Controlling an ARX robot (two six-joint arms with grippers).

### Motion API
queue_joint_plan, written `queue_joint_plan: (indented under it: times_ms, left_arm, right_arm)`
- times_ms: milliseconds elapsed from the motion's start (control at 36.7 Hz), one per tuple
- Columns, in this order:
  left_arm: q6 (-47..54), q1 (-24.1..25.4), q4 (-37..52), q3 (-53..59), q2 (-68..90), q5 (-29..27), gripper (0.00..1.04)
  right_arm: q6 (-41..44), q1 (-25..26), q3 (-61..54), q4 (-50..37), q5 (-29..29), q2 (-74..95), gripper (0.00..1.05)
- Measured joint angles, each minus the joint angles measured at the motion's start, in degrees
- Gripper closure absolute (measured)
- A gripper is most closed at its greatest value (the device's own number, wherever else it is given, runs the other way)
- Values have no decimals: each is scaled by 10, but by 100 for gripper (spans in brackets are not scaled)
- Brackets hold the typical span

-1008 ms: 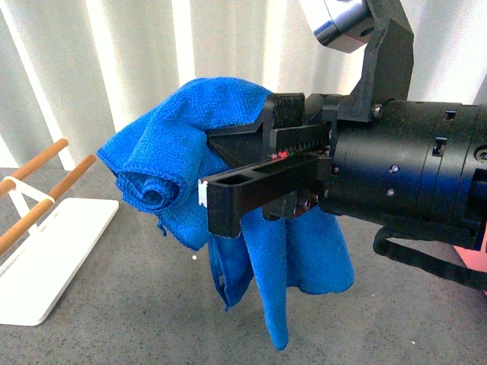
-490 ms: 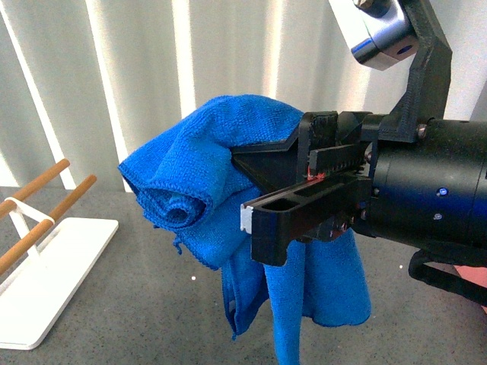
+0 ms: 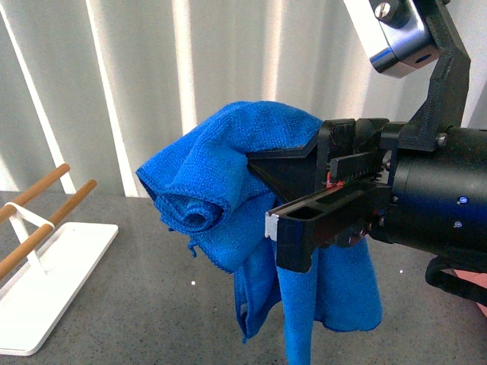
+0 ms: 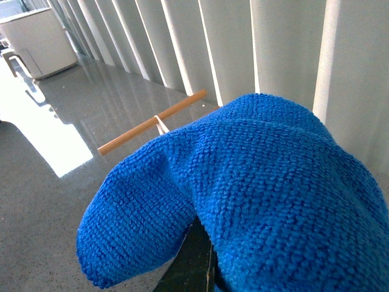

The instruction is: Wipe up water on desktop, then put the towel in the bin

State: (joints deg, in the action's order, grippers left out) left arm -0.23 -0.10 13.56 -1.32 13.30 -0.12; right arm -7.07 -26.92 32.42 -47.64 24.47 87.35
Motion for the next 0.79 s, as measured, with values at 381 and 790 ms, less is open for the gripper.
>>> queue_joint_plan:
  times_ms: [381, 790]
  left_arm:
    - [0, 0, -132, 0, -129, 1, 101]
    - [0, 0, -135, 0, -131, 1, 71]
  right_arm:
    - [16, 3, 0, 21, 5, -8, 101]
    - [19, 13, -19, 84, -26, -15, 101]
